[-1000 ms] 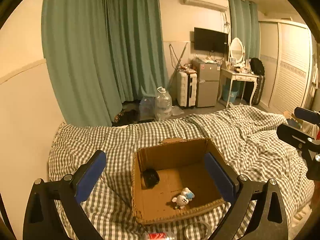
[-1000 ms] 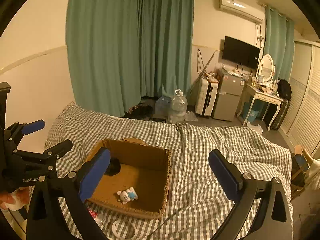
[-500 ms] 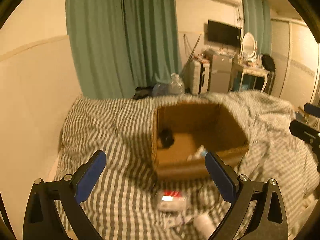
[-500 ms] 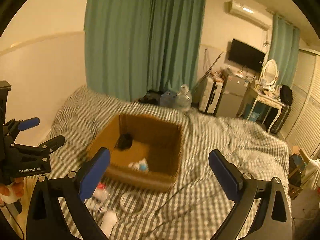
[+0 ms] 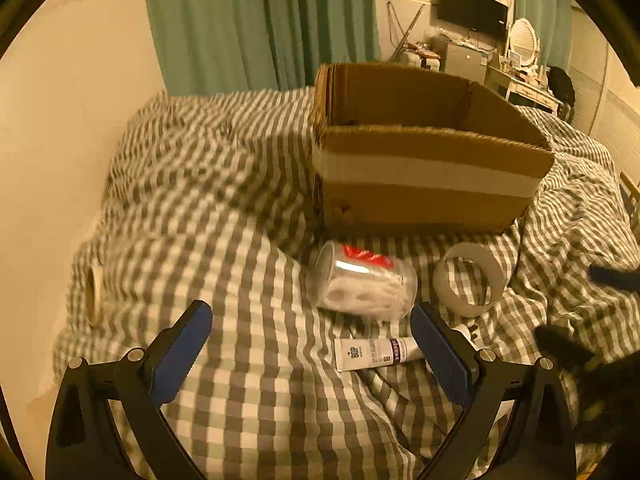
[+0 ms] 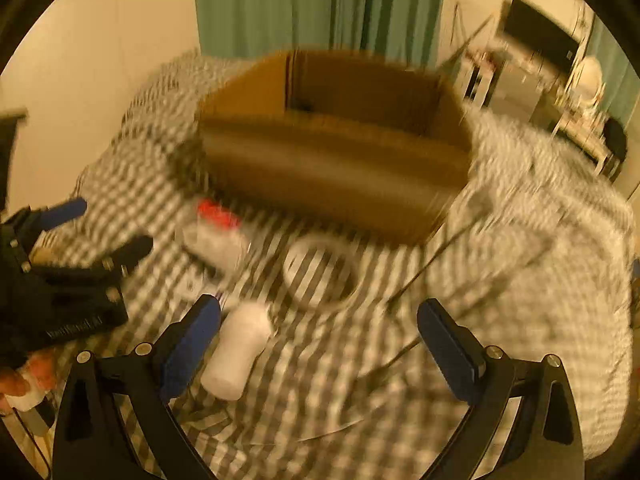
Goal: Organize objects
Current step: 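Grasp the white spray bottle with the right tool, then grasp the clear red-labelled jar with the left tool while the right holds the bottle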
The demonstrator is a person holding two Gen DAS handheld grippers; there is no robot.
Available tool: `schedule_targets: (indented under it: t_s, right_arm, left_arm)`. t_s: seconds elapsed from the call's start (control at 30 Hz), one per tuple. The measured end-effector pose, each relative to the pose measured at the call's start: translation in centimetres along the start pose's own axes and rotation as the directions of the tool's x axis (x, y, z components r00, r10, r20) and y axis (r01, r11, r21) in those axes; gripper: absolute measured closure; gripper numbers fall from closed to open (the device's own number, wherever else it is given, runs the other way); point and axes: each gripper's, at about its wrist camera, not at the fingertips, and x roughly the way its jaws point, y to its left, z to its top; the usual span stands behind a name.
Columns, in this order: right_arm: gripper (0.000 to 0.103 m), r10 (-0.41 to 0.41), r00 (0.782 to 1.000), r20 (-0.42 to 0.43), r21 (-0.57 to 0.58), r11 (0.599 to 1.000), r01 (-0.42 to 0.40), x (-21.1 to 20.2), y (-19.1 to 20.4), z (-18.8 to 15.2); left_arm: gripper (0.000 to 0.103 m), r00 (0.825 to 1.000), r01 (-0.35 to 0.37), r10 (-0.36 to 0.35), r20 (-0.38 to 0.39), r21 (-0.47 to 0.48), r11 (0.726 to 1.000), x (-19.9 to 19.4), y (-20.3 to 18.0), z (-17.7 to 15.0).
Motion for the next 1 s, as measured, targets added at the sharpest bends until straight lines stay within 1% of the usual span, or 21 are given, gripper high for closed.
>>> schedule_targets:
  t_s: [0.03, 0.13, 0.27, 0.3, 0.33, 0.37, 0.4, 0.43, 0.47, 0.5, 0.53, 0.6, 0.67, 0.8, 0.9, 1.0]
  right_arm:
    - [0.004, 0.02, 0.999, -0.028, 0.001, 1.0, -0.02, 1.2, 0.3, -0.4]
    - [0.004, 0.035, 0.995, -0.092, -0.005, 0.999, -0.036, 4.3, 1.2, -1.0]
    - [0.006, 0.052, 0.987, -0.151, -0.011, 0.998, -0.054, 7.8, 2.5, -1.6]
    - [0.01, 0.051, 0.986, -0.161, -0.014, 0.998, -0.054, 8.5, 2.8, -1.8]
    - [0.018, 0.059, 0.984, -0.17, -0.018, 0.998, -0.063, 9.1, 3.0, -2.0]
    - [0.023, 0.079, 0.98, -0.18, -0.021, 0.996, -0.084, 9.5, 3.2, -2.2]
    - [0.033, 0.094, 0.977, -0.189, -0.024, 0.995, -0.1, 9.8, 3.3, -2.3]
    - [0.04, 0.106, 0.974, -0.2, -0.032, 0.993, -0.115, 10.0, 3.5, -2.6]
    - [0.04, 0.11, 0.972, -0.206, -0.045, 0.992, -0.122, 10.1, 3.8, -2.8]
    - [0.046, 0.103, 0.974, -0.203, -0.06, 0.991, -0.118, 9.9, 3.9, -2.9]
    - [0.058, 0.111, 0.974, -0.195, -0.063, 0.99, -0.125, 9.6, 3.9, -3.0]
    - [0.058, 0.117, 0.977, -0.178, -0.057, 0.99, -0.129, 8.6, 3.5, -3.0]
    - [0.058, 0.101, 0.983, -0.153, -0.066, 0.992, -0.112, 7.5, 3.0, -2.9]
    - [0.058, 0.093, 0.992, -0.087, -0.038, 0.995, -0.097, 4.8, 0.9, -2.5]
    - [0.058, 0.049, 0.998, -0.049, -0.016, 0.999, -0.05, 3.5, -0.8, -1.6]
    - [0.058, 0.041, 0.998, -0.037, 0.021, 0.999, -0.041, 3.0, -2.7, -0.8]
  left_arm:
    - [0.001, 1.0, -0.003, 0.003, -0.005, -0.005, 1.0, 0.2, 0.1, -0.2]
    - [0.001, 1.0, -0.012, 0.012, -0.008, -0.012, 1.0, 0.5, 0.5, -0.2]
    - [0.001, 1.0, -0.016, 0.016, -0.008, -0.021, 1.0, 1.1, 1.2, -0.2]
    - [0.001, 1.0, -0.016, 0.016, -0.015, -0.025, 1.0, 1.3, 1.3, -0.2]
    - [0.001, 1.0, -0.011, 0.01, -0.019, -0.028, 1.0, 1.5, 1.4, -0.3]
    - [0.001, 1.0, 0.001, -0.002, -0.022, -0.03, 1.0, 1.6, 1.5, -0.4]
    - [0.001, 1.0, 0.006, -0.007, -0.027, -0.031, 1.0, 1.7, 1.5, -0.4]
    - [0.001, 0.999, 0.007, -0.008, -0.032, -0.029, 1.0, 1.8, 1.4, -0.4]
    - [0.001, 0.999, 0.01, -0.011, -0.034, -0.025, 1.0, 1.9, 1.3, -0.4]
    - [0.001, 0.999, 0.015, -0.015, -0.033, -0.021, 1.0, 1.9, 1.2, -0.5]
    - [0.001, 0.999, 0.017, -0.018, -0.031, -0.016, 1.0, 1.8, 1.1, -0.5]
    - [0.001, 1.0, 0.019, -0.019, -0.025, -0.002, 1.0, 1.7, 0.8, -0.5]
    - [0.001, 0.999, 0.024, -0.024, -0.027, 0.012, 1.0, 1.8, 0.4, -0.7]
    - [0.001, 0.998, 0.047, -0.046, -0.035, 0.036, 0.998, 2.4, -0.6, -0.7]
    - [0.001, 0.995, 0.085, -0.083, -0.058, 0.037, 0.996, 3.4, -1.6, -0.9]
    - [0.001, 0.994, 0.077, -0.072, -0.078, 0.06, 0.995, 4.5, -2.7, -1.0]
